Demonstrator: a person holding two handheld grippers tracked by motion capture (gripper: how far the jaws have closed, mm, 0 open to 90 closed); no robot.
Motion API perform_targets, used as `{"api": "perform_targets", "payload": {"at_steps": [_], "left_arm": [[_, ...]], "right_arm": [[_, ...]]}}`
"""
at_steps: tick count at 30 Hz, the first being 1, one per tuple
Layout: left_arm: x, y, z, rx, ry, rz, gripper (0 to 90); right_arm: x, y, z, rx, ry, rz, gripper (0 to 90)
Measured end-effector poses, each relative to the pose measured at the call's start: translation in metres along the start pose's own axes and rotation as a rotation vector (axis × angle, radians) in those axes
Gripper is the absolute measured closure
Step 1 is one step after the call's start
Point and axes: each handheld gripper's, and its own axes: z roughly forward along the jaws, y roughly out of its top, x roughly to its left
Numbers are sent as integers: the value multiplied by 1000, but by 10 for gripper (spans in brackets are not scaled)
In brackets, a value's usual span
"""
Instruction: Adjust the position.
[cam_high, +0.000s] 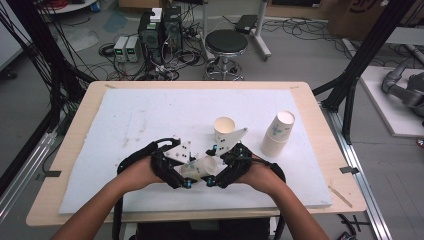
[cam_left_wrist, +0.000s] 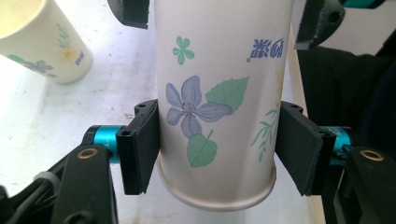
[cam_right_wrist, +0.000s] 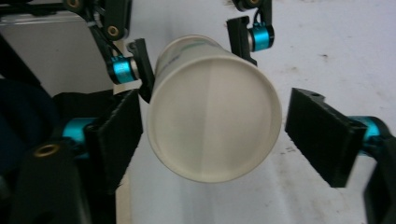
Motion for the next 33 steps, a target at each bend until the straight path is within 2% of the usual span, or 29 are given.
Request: {"api": "perform_targets", "payload": {"at_steps": [3, 7, 11, 15, 20, 25, 29, 33], "left_arm": [[-1, 0, 1, -2, -10, -1, 347], [-1, 1, 2, 9, -26, 4, 347], [-1, -2, 2, -30, -26, -12, 301], [0, -12, -1, -144, -1, -53, 166], [-1, -26, -6, -266, 24, -109, 169], [-6, -40, -5, -396, 47, -167, 169], [-9, -49, -2, -462, 62, -198, 169], [-11, -52, 0, -503, 50, -209, 168]], "right_arm": [[0, 1, 0, 15, 13, -15, 256], [0, 2, 1, 39, 39, -36, 359], [-1, 1, 0, 35, 52, -36, 364], [-2, -1, -3, 24, 63, -28, 363], [-1, -7, -7, -14, 57, -13, 363], [0, -19, -10, -84, 46, 10, 363], [2, -29, -12, -142, 39, 25, 363], [5, -36, -13, -173, 42, 33, 363]]}}
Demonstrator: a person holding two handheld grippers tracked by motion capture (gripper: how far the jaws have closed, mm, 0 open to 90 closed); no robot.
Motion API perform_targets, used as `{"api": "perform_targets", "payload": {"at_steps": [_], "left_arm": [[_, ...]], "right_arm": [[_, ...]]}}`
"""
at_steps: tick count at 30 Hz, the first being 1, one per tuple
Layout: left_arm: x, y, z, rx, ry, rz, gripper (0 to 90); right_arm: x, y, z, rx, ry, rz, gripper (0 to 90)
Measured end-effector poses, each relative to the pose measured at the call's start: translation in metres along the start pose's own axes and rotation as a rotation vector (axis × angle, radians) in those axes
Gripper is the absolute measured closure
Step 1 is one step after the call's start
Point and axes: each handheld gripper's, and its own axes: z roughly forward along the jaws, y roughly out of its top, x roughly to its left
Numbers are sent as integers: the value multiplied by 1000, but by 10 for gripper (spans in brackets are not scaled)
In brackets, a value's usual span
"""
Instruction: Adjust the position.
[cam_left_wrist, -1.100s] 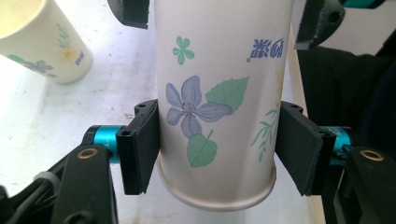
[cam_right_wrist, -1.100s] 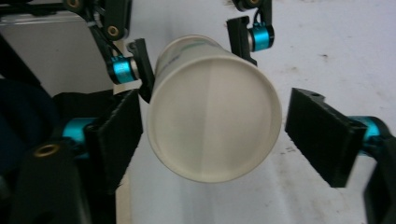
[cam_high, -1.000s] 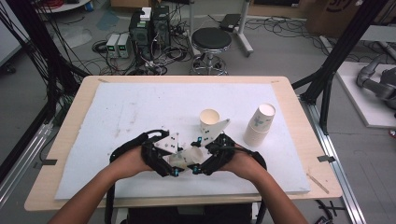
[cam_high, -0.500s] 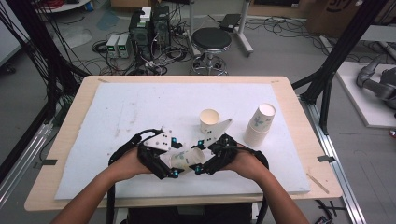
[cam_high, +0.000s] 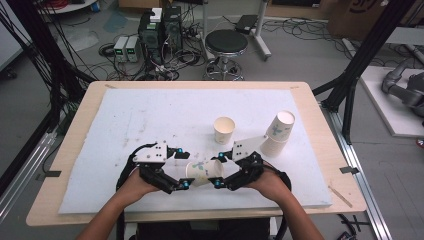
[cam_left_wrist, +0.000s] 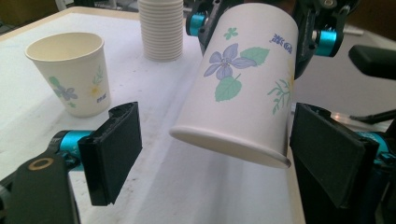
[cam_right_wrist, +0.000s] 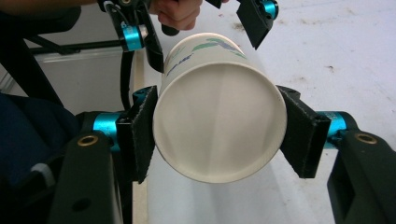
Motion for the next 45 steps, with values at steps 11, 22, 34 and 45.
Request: {"api": "perform_targets", "payload": {"at_steps": [11, 22, 34, 45], "left_arm": [[-6, -2, 6, -60, -52, -1, 168], [-7, -4, 12, -88, -72, 0, 168], [-8, -7, 17, -131, -95, 7, 191], [-7, -5, 11, -138, -88, 33, 290]], "right_arm": [[4, -10, -6, -69, 6, 29, 364], [3, -15, -10, -113, 18, 39, 365], [-1, -21, -11, -201, 77, 93, 365], [-5, -24, -9, -205, 102, 120, 368]]}}
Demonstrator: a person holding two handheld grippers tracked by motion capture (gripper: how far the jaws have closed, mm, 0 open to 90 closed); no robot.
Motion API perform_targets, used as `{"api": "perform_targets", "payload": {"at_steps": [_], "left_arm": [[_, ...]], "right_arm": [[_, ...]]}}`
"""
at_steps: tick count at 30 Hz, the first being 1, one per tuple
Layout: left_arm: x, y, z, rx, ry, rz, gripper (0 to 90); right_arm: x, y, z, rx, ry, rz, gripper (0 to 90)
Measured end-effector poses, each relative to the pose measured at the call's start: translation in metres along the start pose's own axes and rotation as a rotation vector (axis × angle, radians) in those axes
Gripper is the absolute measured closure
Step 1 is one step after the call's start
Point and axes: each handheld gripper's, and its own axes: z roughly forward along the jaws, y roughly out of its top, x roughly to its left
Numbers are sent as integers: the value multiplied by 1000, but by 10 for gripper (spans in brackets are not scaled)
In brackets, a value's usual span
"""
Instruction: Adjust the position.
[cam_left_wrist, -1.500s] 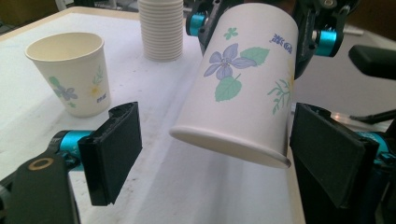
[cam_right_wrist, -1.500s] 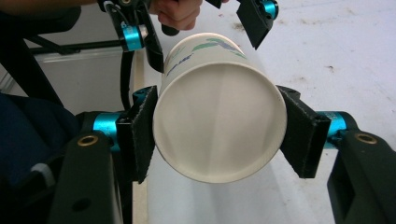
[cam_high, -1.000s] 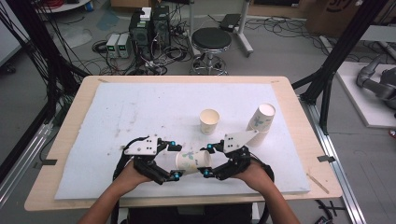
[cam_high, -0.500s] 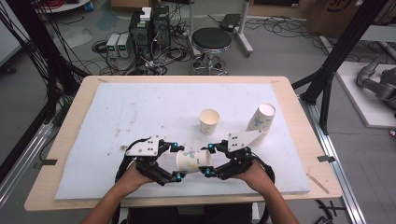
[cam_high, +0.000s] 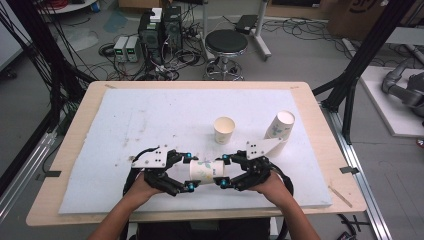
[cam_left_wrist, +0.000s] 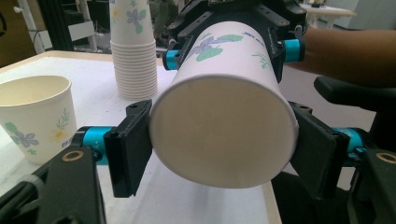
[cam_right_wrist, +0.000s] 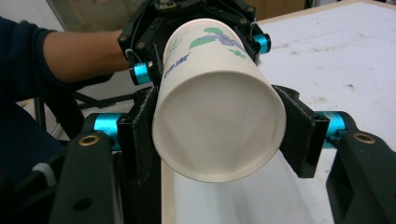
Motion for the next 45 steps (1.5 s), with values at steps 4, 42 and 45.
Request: {"api": "perform_targets", "payload": {"at_steps": [4, 42, 45], "left_arm": [[0, 4, -1, 42, 4, -1, 294], [7, 56, 1, 565, 42, 80, 300], [7, 60, 4, 592, 41, 85, 299]], "right_arm": [[4, 4, 2, 35, -65, -10, 211], [14, 36, 31, 331, -163, -198, 199], [14, 36, 32, 342, -166, -202, 199]]}}
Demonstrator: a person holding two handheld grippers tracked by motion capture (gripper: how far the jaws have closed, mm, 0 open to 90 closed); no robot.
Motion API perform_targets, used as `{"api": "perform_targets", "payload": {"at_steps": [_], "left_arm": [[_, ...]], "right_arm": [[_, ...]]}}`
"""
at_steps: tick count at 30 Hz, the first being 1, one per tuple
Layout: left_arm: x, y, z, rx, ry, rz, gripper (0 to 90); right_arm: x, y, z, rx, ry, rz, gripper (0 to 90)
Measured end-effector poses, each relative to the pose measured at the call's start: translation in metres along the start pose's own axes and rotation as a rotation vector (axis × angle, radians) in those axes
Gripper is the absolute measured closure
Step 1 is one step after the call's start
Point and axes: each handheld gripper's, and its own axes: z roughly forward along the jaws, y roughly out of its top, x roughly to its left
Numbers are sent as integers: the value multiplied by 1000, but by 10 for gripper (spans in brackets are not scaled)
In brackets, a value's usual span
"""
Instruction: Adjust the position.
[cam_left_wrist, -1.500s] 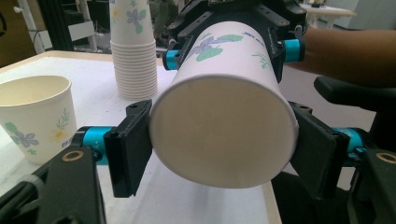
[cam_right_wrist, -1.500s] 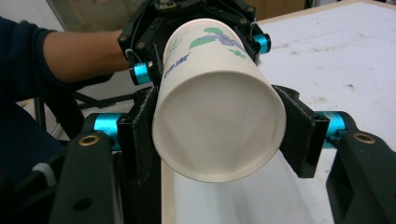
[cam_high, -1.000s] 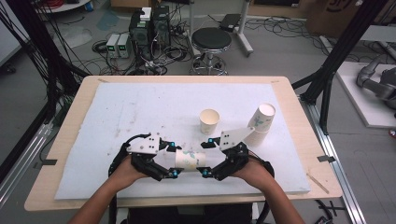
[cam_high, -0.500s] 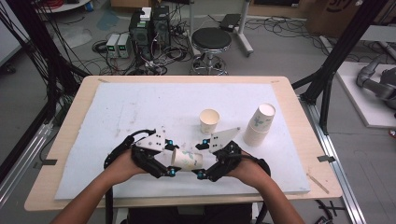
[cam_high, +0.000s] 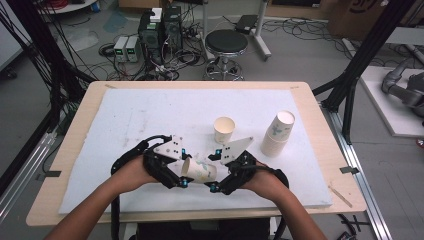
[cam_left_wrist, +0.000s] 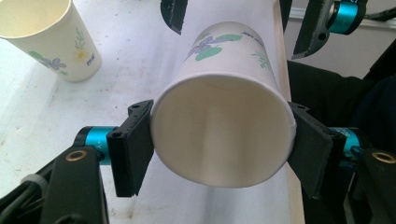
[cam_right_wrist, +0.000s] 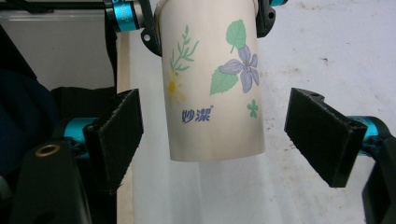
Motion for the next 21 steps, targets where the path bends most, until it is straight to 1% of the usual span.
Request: {"api": "perform_targets", "payload": {"at_steps": [1, 6, 7, 11, 14, 16, 19, 21], "left_arm": [[0, 2, 0, 16, -3, 6, 299], [0, 7, 1, 47, -5, 12, 299], [0, 8, 1, 61, -9, 15, 300], [1, 9, 2, 72, -8, 17, 300], [2, 10, 2, 99, -12, 19, 300], [1, 11, 2, 102, -7, 17, 300], [2, 13, 2, 120, -8, 23, 300], [2, 13, 2, 129, -10, 20, 300]], "right_arm": [[0, 1, 0, 2, -5, -4, 199], [1, 4, 3, 28, -9, -23, 199], [1, 5, 3, 33, -9, -26, 199], [1, 6, 4, 35, -6, -33, 199], [1, 7, 5, 42, -8, -30, 199], [1, 7, 6, 54, -16, -44, 200], [1, 8, 8, 75, -18, -54, 201], [1, 9, 10, 92, -20, -61, 201]]}}
